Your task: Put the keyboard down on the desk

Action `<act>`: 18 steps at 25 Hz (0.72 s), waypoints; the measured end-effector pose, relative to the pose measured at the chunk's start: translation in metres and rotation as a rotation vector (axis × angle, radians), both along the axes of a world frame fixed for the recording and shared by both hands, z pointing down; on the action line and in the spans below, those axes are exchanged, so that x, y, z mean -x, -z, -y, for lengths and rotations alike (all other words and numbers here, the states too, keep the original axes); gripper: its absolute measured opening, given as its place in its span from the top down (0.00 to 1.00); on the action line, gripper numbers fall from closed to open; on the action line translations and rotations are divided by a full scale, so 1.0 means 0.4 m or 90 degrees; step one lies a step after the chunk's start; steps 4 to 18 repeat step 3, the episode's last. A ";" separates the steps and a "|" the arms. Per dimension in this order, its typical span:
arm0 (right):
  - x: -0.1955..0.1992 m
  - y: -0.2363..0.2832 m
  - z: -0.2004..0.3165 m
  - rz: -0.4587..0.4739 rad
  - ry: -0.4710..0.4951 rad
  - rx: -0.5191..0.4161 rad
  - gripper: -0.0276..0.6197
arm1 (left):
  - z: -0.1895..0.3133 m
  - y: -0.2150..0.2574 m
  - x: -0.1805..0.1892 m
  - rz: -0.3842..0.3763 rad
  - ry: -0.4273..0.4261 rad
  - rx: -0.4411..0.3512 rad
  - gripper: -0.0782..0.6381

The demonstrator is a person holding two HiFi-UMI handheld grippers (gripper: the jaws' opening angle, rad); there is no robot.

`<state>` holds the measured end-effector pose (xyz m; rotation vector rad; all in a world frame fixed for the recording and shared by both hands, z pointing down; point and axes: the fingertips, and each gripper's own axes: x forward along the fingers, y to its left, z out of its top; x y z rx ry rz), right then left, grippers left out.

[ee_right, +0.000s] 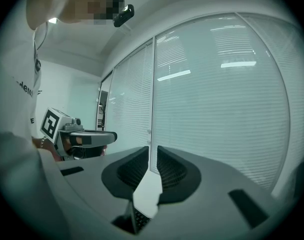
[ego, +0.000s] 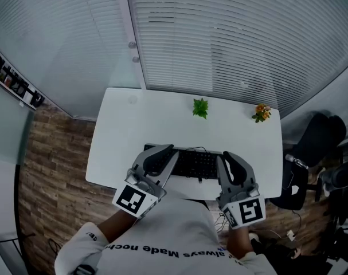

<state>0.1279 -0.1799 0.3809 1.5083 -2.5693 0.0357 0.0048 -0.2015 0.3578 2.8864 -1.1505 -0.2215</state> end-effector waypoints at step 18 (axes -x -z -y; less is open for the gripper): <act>-0.002 -0.001 -0.007 0.000 -0.001 0.000 0.86 | -0.008 0.005 -0.005 -0.003 -0.002 -0.005 0.80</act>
